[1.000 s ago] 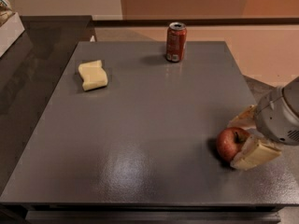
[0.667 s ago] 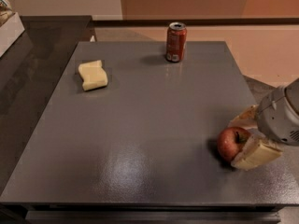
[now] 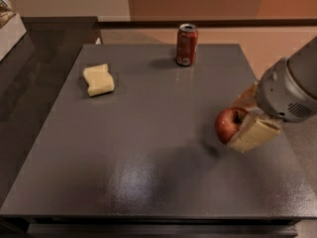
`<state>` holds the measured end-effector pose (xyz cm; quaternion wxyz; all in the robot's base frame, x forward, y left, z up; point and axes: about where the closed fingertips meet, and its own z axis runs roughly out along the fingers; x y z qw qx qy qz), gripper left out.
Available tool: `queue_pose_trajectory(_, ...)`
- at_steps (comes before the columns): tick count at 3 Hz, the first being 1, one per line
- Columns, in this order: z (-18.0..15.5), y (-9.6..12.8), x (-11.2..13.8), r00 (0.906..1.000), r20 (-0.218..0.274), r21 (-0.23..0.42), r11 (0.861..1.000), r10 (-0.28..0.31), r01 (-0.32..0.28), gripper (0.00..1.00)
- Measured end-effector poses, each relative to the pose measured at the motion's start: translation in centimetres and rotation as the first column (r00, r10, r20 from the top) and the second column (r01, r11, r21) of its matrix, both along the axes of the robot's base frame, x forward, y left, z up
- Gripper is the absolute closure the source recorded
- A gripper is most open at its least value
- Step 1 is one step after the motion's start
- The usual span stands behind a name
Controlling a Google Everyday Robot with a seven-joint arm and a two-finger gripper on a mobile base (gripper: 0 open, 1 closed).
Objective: Move apple near sponge
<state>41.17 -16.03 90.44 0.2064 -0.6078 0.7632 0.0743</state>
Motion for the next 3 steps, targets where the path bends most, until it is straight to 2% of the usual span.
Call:
queue_pose_trajectory(1,2.0,2.6,3.7,0.9996,0.019,0.025,0.999,-0.020,0.020,1.00)
queue_pose_trajectory(3,2.7,9.1,12.0,0.9983,0.030,0.087,0.995,-0.050,0.047,1.00)
